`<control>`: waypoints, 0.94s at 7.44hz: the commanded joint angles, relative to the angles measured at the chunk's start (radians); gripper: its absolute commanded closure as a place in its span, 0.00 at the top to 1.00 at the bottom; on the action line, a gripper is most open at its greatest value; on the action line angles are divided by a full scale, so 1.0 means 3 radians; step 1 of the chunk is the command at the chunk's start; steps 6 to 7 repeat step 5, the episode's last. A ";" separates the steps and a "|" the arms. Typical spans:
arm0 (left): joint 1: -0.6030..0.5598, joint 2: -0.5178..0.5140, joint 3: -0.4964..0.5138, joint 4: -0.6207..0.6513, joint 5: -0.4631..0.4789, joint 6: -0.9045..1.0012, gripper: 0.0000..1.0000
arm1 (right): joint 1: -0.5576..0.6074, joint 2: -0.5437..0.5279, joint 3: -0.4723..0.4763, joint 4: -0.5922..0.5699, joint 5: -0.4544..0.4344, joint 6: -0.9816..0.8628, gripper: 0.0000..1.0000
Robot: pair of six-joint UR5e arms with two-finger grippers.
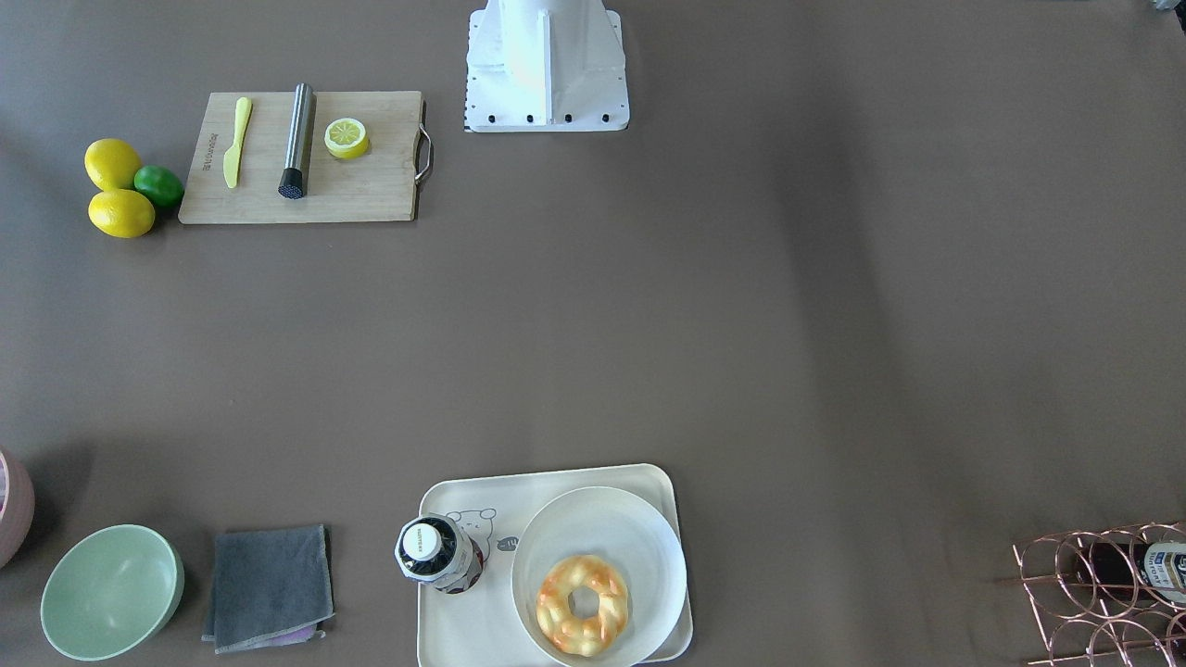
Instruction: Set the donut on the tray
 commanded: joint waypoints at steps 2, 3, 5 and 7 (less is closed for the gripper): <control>0.0005 -0.0006 -0.0019 0.0002 0.0000 -0.0012 0.98 | 0.0141 -0.0071 -0.0003 0.0000 0.0092 -0.0079 1.00; 0.0005 -0.0012 -0.0024 -0.0003 -0.0005 -0.0083 0.98 | 0.0136 -0.0066 0.0002 0.0005 0.0092 -0.0079 1.00; 0.0005 -0.0027 -0.0034 -0.0003 -0.0010 -0.0252 0.98 | 0.0136 -0.0066 -0.0003 0.0005 0.0087 -0.0079 1.00; 0.0005 -0.0027 -0.0034 -0.0003 -0.0010 -0.0252 0.98 | 0.0136 -0.0066 -0.0003 0.0005 0.0087 -0.0079 1.00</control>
